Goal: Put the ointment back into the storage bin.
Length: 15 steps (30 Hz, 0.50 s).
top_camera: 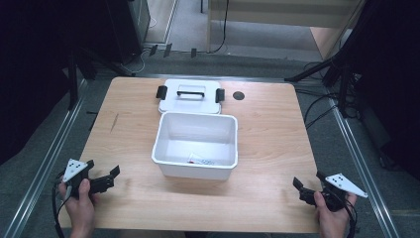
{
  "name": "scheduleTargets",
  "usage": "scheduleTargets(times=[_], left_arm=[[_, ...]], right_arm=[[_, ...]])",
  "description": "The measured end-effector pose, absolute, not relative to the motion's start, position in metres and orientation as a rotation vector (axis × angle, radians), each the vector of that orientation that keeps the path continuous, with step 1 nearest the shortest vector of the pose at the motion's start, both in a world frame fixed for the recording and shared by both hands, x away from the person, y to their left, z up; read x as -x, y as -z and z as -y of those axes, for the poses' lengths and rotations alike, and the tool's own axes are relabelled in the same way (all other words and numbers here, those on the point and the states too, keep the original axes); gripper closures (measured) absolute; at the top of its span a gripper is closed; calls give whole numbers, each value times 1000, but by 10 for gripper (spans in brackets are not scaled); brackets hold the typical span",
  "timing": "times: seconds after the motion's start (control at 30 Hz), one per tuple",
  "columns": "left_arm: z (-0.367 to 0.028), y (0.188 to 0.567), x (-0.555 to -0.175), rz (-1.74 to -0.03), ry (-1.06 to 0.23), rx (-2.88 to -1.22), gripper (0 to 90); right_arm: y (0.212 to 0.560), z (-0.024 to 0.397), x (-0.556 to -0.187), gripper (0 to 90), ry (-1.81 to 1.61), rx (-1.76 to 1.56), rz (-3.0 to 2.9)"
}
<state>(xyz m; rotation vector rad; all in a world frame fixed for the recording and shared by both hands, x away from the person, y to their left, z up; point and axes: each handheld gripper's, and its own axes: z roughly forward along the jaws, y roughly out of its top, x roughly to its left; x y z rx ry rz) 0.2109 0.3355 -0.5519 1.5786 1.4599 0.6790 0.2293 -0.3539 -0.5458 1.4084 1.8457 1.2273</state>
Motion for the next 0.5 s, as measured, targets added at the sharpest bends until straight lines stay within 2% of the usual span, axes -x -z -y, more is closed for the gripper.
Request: scheduleTargets(times=[0.33,0.5], left_arm=[[-335,552,-209,-1467,-713,-1548,0],[-343,553,-209,-1483,-633,-1508,0]], right_arm=[[546,347,-233,86,-1142,-1392,-1882],[546,346,-233,86,-1142,-1371,-1899]])
